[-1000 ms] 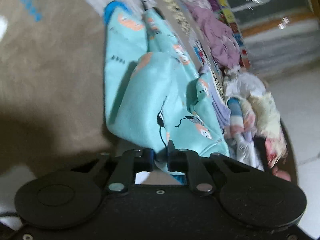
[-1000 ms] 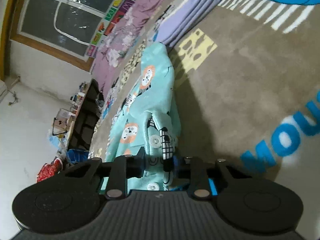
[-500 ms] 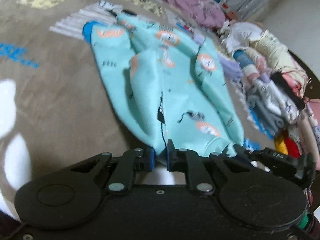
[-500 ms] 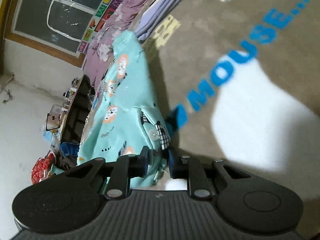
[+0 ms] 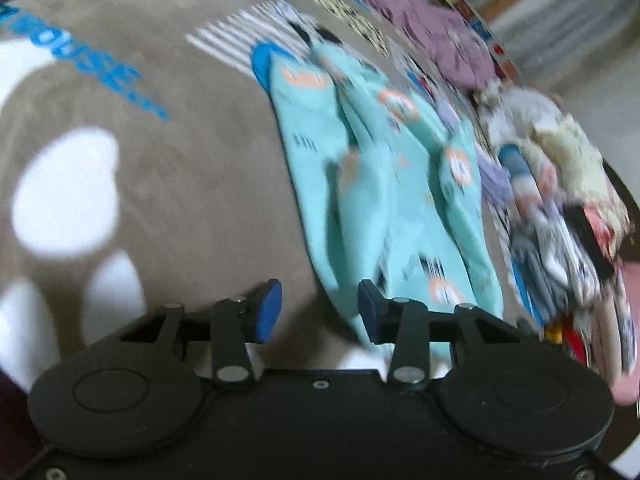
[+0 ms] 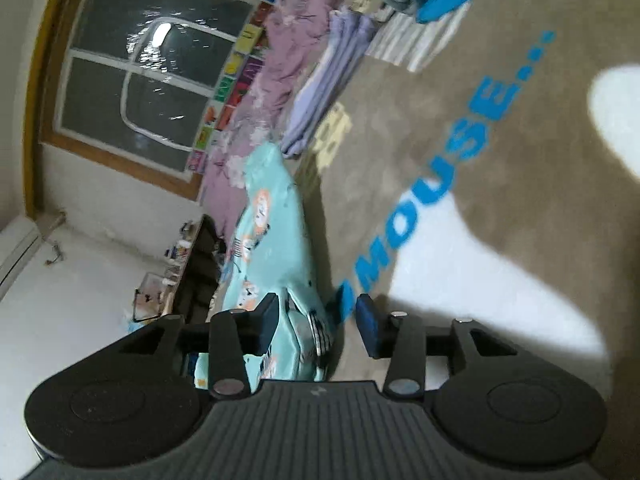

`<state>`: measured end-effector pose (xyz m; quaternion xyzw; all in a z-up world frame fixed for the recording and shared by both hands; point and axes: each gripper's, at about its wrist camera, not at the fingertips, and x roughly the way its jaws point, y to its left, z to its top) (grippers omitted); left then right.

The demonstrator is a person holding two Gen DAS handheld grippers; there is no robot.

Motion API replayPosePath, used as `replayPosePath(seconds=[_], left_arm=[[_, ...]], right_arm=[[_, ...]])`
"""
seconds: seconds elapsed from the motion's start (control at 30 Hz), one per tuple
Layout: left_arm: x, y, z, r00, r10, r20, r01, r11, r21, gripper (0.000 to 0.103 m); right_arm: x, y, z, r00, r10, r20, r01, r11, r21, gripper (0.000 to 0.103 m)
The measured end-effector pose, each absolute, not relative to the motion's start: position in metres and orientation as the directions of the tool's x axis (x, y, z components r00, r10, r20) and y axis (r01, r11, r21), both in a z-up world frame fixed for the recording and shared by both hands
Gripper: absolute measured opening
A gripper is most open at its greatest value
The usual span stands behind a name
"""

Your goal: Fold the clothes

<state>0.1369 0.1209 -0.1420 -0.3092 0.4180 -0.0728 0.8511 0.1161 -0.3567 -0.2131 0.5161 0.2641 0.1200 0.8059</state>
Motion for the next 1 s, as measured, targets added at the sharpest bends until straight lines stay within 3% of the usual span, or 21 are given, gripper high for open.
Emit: replayPosePath(seconds=[0.17, 0.37, 0.83, 0.87, 1.0], left_arm=[[0.177, 0.139, -0.141, 0.687, -0.312, -0.657, -0.197, 0.79, -0.581, 0.04], [0.231, 0.159, -0.15, 0.718, -0.259, -0.646, -0.25, 0.771, -0.586, 0.04], [0.296, 0.166, -0.157, 0.732, -0.255, -0.632, -0.222, 0.787, -0.575, 0.039], [0.297, 0.164, -0.157, 0.731, -0.254, -0.634, -0.213, 0.797, -0.565, 0.037], [0.302, 0.153, -0.155, 0.72, -0.241, -0.651, -0.169, 0.848, -0.502, 0.004]], right_arm=[[0.131, -0.346, -0.211, 0.817, 0.506, -0.277, -0.028, 0.514, 0.857, 0.057], [0.139, -0.333, -0.208, 0.799, 0.511, -0.317, -0.082, 0.615, 0.784, 0.058], [0.138, -0.337, -0.212, 0.828, 0.472, -0.303, -0.076, 0.629, 0.773, 0.057], [0.139, -0.337, -0.213, 0.828, 0.471, -0.304, -0.076, 0.631, 0.772, 0.057], [0.139, -0.336, -0.214, 0.828, 0.471, -0.304, -0.08, 0.637, 0.767, 0.057]])
